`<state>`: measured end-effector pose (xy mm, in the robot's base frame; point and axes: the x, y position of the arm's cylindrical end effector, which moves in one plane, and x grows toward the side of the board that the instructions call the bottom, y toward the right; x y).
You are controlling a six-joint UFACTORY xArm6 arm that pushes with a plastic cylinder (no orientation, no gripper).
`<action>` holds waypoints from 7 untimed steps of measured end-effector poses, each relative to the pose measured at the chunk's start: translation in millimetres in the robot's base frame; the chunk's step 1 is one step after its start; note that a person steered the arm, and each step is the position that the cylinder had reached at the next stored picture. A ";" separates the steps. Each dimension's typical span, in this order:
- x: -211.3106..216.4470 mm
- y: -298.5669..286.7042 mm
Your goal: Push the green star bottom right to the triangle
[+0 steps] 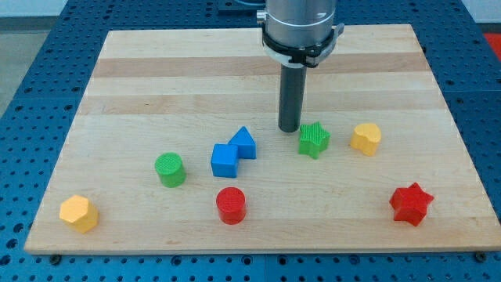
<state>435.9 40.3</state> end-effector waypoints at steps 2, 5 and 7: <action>0.2 55.3; 0.2 85.3; 10.2 81.9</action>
<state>446.1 122.2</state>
